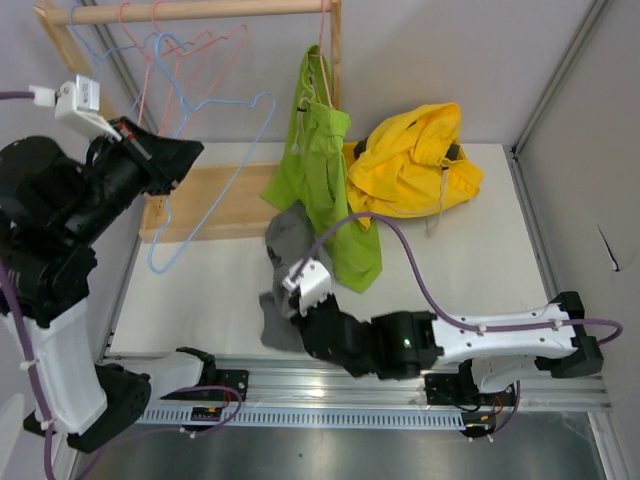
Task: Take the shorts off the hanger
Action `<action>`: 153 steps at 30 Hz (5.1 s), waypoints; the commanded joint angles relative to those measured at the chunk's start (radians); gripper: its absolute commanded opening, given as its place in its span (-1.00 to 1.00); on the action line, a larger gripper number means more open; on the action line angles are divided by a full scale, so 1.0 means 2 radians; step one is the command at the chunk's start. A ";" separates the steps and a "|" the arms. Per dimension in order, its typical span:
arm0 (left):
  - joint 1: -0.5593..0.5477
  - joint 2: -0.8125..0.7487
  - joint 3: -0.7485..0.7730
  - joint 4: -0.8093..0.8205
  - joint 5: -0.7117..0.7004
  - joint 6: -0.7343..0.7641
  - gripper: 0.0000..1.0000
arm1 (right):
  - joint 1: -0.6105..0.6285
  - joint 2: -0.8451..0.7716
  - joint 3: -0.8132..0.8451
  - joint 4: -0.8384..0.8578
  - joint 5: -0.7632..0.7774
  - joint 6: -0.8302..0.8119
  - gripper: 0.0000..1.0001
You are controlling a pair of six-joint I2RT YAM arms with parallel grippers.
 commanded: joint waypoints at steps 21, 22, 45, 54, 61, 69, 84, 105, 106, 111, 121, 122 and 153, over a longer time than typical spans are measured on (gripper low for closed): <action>0.079 0.303 0.180 0.144 -0.031 0.034 -1.00 | 0.386 -0.076 0.145 0.115 0.462 -0.269 -1.00; 0.083 0.307 0.180 0.159 -0.025 0.033 -1.00 | 0.380 -0.083 0.134 0.116 0.458 -0.266 -1.00; 0.092 0.374 0.176 0.217 -0.027 0.038 -0.91 | 0.321 -0.155 0.112 0.110 0.483 -0.311 -1.00; 0.095 0.326 0.122 0.210 -0.023 0.046 0.80 | 0.247 -0.218 0.145 0.108 0.442 -0.363 -1.00; 0.094 0.196 -0.062 0.228 -0.002 0.046 0.99 | 0.122 -0.229 0.204 0.281 0.313 -0.574 -1.00; 0.094 0.044 -0.222 0.265 0.016 0.044 0.99 | 0.156 -0.147 0.393 0.401 0.179 -0.784 -1.00; 0.093 -0.047 -0.368 0.298 0.107 0.056 0.99 | 0.515 -0.240 0.487 0.371 0.070 -1.081 -1.00; 0.072 -0.064 -0.437 0.308 0.102 0.091 0.99 | 0.675 -0.288 0.312 0.776 -0.053 -1.493 -1.00; 0.072 -0.067 -0.440 0.311 0.104 0.092 0.99 | 0.672 -0.287 0.305 0.783 -0.042 -1.492 -1.00; 0.070 -0.073 -0.461 0.320 0.112 0.091 0.99 | 0.665 -0.235 0.291 0.865 -0.041 -1.491 -1.00; 0.066 -0.100 -0.481 0.322 0.135 0.081 0.99 | 0.752 -0.238 0.107 1.001 0.059 -1.354 -1.00; 0.065 -0.106 -0.479 0.318 0.135 0.083 0.99 | 0.752 -0.250 0.078 0.995 0.068 -1.324 -1.00; 0.060 -0.156 -0.460 0.233 0.098 0.109 0.99 | -0.195 0.018 0.393 0.024 -0.003 -0.326 -1.00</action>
